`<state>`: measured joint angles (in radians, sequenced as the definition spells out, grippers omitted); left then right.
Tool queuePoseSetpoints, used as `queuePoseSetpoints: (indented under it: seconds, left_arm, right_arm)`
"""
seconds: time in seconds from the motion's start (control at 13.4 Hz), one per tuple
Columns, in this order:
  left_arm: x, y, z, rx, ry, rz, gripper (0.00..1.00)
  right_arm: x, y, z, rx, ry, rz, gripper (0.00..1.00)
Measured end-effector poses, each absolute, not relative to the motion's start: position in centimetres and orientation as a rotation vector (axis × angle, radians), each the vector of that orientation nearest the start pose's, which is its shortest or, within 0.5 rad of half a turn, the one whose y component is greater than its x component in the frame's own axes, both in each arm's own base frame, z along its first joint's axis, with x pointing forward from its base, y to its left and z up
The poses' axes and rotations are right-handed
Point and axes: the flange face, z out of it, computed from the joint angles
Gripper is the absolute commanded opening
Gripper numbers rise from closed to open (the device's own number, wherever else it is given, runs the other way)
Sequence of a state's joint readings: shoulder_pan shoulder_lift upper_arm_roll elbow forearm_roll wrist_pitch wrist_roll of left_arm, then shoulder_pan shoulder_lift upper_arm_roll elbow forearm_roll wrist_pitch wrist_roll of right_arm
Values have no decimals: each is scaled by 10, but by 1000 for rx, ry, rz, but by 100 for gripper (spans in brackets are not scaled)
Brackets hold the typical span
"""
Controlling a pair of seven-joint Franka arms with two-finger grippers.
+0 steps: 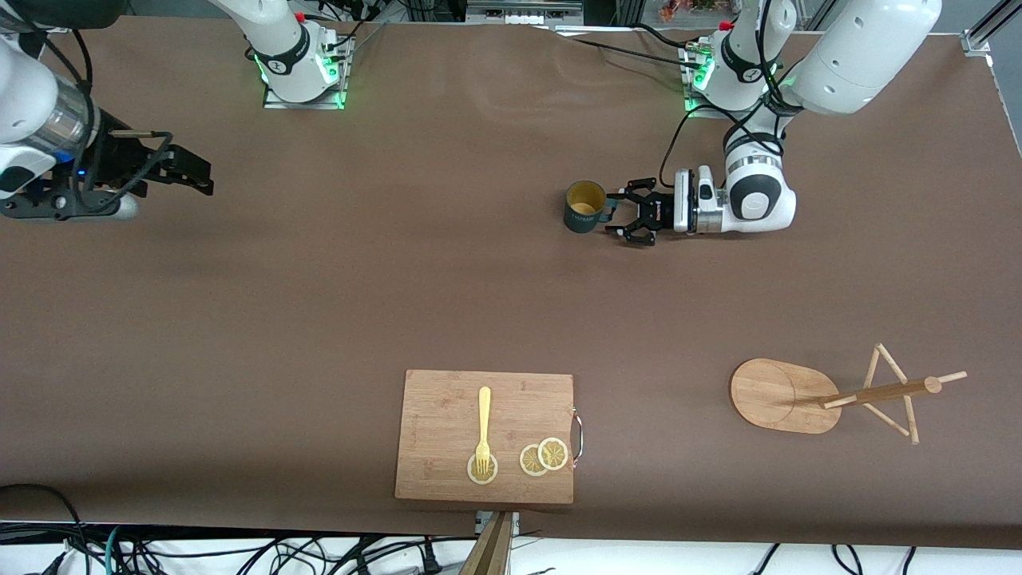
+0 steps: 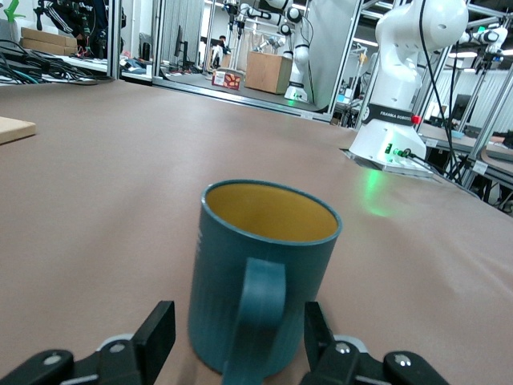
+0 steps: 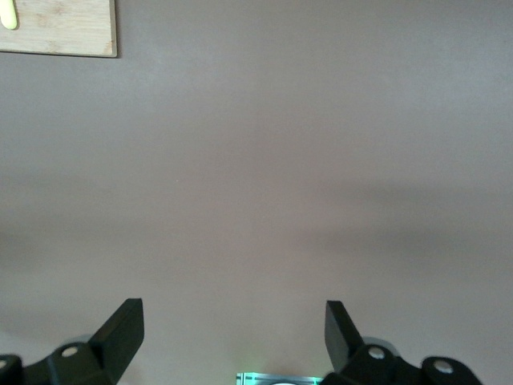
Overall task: Pass cup and hang on rack
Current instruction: 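Grasp the mug handle with the left gripper while the right gripper withdraws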
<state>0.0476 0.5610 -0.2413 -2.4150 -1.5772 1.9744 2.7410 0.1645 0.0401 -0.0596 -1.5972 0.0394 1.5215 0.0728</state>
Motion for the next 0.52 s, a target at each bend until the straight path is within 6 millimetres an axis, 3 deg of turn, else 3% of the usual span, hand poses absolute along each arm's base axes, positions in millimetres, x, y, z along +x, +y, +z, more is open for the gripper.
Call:
queuePoseSetpoints:
  seconds: [0.07,0.52]
  left_arm:
    - [384,-161,85,1460,-1261,875,0]
    - [390,-151,86,1495,-1193,891,0]
  right_arm:
    - [555,61,586,-3109,-52,184,100]
    - [555,63,587,-3125,-62,180,100]
